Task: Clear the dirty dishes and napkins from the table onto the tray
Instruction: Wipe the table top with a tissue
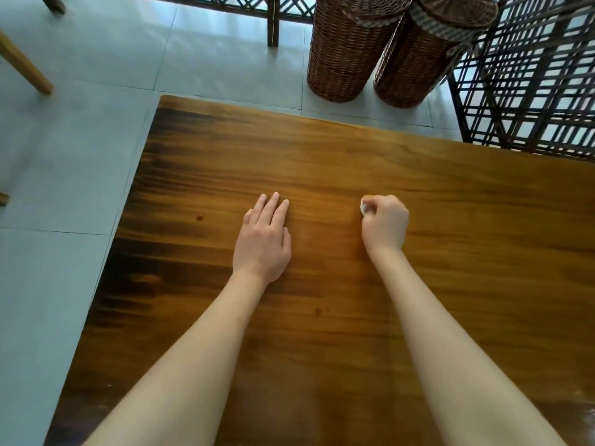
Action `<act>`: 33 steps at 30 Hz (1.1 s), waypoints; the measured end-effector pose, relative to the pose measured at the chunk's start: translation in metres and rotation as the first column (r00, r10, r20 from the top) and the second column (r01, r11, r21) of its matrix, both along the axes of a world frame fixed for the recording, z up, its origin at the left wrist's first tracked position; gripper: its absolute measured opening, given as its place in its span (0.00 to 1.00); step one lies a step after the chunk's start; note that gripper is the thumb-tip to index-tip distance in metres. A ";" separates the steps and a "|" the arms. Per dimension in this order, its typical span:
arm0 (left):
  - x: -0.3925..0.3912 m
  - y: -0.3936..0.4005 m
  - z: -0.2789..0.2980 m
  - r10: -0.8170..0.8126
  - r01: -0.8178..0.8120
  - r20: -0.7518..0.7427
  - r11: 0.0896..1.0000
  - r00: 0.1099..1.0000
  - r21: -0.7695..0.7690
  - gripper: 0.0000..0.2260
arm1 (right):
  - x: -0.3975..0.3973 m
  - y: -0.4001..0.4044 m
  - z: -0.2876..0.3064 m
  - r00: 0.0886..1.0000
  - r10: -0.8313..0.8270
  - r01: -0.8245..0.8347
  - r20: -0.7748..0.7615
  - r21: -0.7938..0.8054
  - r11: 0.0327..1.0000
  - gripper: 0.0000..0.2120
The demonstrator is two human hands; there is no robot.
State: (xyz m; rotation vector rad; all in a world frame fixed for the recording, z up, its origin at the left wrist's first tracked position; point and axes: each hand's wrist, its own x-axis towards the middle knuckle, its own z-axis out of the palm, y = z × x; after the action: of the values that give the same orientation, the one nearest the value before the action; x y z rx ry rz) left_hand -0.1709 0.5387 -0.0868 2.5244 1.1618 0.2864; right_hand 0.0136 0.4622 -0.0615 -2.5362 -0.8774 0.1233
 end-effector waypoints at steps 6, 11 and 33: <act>0.001 0.001 -0.002 0.004 -0.004 -0.003 1.000 1.000 0.017 0.21 | -0.030 0.017 0.000 0.983 0.180 -0.180 0.025 -0.012 0.984 0.13; 0.001 -0.001 -0.002 0.010 -0.010 0.004 1.000 1.000 0.014 0.21 | -0.051 -0.033 -0.003 0.921 0.379 -0.382 0.090 0.015 0.924 0.06; -0.001 -0.001 0.000 -0.022 0.022 0.021 1.000 1.000 0.018 0.21 | -0.113 -0.100 0.010 0.891 0.452 -0.452 -0.040 0.002 0.892 0.04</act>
State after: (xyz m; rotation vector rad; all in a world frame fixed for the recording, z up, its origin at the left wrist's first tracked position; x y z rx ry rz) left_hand -0.1721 0.5379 -0.0869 2.5418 1.1278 0.3190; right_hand -0.0992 0.3624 -0.0514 -2.2787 -1.4408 0.3206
